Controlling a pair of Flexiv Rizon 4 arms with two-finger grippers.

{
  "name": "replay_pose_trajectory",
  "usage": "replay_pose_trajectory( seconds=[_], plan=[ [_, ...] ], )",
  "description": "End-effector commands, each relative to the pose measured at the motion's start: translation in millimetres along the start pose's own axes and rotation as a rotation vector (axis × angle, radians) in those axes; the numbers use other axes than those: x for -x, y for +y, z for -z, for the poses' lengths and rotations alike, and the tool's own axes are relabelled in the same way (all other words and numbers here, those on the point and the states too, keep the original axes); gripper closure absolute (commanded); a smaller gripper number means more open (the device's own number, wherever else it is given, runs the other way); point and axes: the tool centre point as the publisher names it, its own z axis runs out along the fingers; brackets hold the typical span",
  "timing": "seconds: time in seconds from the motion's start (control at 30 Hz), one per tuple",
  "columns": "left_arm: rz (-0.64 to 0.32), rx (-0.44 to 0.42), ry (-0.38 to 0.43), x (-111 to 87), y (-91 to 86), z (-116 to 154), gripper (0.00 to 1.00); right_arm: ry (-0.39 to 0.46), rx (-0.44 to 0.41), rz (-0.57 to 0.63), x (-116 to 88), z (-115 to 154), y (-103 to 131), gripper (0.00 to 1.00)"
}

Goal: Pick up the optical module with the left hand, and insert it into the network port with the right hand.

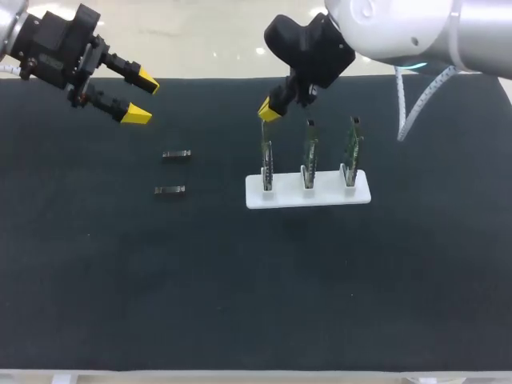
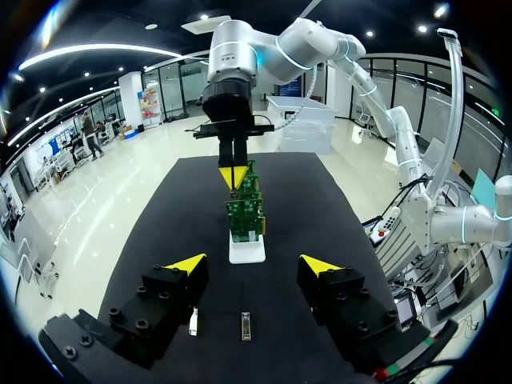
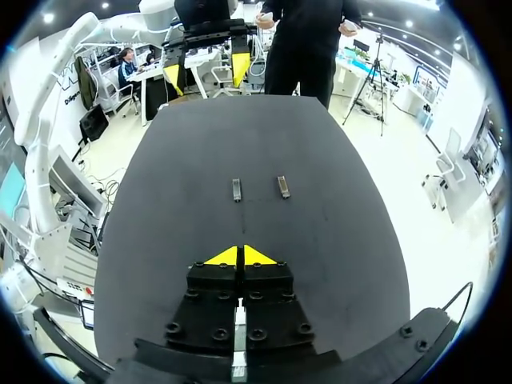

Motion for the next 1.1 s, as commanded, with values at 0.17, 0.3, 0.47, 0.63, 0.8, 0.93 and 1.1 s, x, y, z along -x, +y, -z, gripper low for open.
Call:
replay_pose_trajectory(
  seconds=[0.17, 0.3, 0.47, 0.63, 0.8, 0.93, 1.1],
  plan=[
    [0.001, 0.000, 0.003, 0.4, -0.1, 0, 0.00, -0.010, 0.002, -0.003, -2, -5, 0, 1.00],
    [0.001, 0.000, 0.003, 0.4, -0.1, 0, 0.00, -0.010, 0.000, -0.009, -5, -7, 1, 1.00],
    [0.001, 0.000, 0.003, 0.4, -0.1, 0, 0.00, -0.011, -0.002, -0.006, -8, -9, 0, 1.00],
    [0.001, 0.000, 0.003, 0.4, -0.1, 0, 0.00, -0.014, -0.006, 0.000, -10, -13, -2, 1.00],
    [0.001, 0.000, 0.003, 0.4, -0.1, 0, 0.00, -0.015, -0.006, 0.002, -8, -12, -1, 1.00],
    [0.001, 0.000, 0.003, 0.4, -0.1, 0, 0.00, -0.001, -0.001, 0.002, -1, -1, -1, 1.00],
    [0.001, 0.000, 0.003, 0.4, -0.1, 0, 0.00, 0.026, 0.009, 0.004, 7, 20, -4, 1.00]
  ],
)
